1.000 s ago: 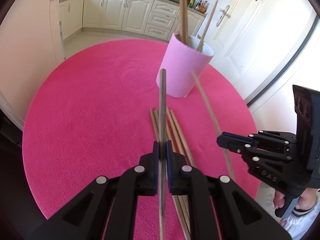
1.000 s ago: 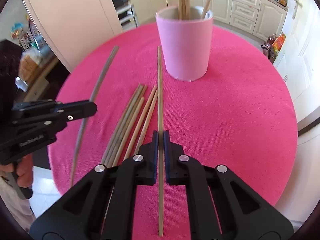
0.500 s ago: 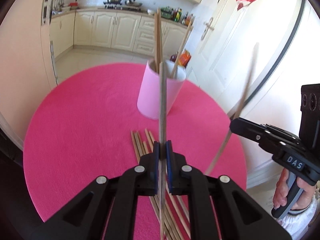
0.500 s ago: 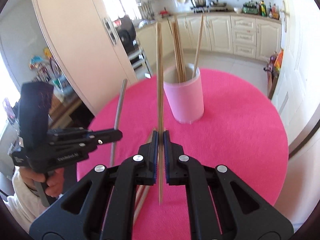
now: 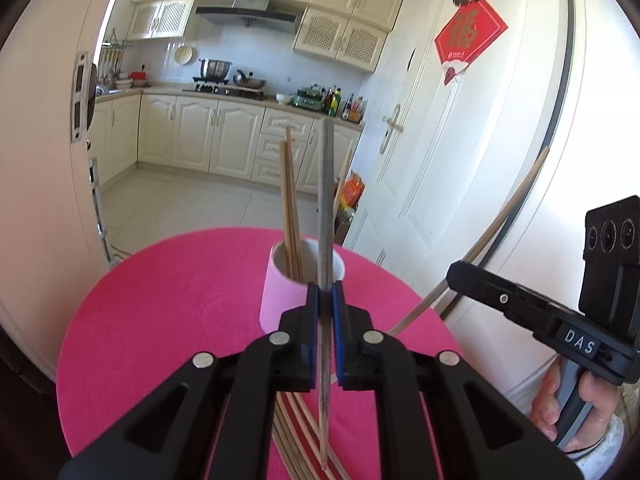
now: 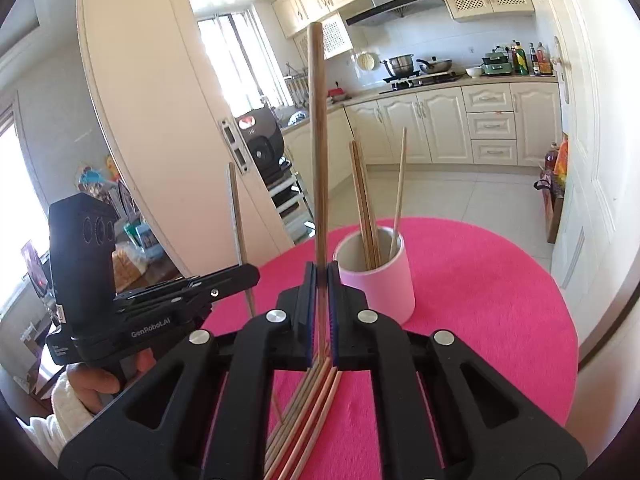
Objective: Organize utensils
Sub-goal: 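Raise both held chopsticks upright and lower them into the pink cup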
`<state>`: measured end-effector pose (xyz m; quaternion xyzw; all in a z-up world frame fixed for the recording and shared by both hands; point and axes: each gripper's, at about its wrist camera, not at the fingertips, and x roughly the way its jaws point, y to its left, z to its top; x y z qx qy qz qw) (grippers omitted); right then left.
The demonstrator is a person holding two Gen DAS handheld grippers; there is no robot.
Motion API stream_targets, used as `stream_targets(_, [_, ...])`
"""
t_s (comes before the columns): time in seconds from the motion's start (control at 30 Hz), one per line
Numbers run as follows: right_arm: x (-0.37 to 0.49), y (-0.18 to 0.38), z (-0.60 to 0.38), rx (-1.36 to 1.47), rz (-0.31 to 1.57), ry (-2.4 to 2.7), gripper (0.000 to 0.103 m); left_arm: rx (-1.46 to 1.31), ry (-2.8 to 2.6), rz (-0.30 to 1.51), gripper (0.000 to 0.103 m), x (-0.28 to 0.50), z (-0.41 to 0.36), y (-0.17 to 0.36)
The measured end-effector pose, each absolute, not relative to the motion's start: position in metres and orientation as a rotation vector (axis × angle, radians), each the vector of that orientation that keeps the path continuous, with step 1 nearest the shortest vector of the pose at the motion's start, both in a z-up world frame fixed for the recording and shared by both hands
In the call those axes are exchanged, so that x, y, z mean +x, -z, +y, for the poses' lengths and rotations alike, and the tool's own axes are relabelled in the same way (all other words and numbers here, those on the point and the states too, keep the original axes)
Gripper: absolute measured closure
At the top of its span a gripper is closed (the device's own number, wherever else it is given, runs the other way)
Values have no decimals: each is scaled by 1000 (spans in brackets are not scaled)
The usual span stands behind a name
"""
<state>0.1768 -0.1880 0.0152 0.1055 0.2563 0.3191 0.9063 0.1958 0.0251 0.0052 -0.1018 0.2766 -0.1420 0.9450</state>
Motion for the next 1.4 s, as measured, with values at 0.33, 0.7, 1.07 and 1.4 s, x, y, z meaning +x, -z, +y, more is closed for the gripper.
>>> stream_targets(0.33, [198,-42,-197,229,396,-629,97,-235,267,348,96,232,17,-38])
stream_targets(0.7, [226,-35,-194,219,339,-550,97,-224,137,77,96,261,5,-53])
stream_targets(1.07, [232,-8,-180,183,387,-522,97,-186,147,189,96,286,-2,-16])
stream_targets(1.4, [231,-4,-172,156,393,-501,97,-147,161,274,94,286,1,-1])
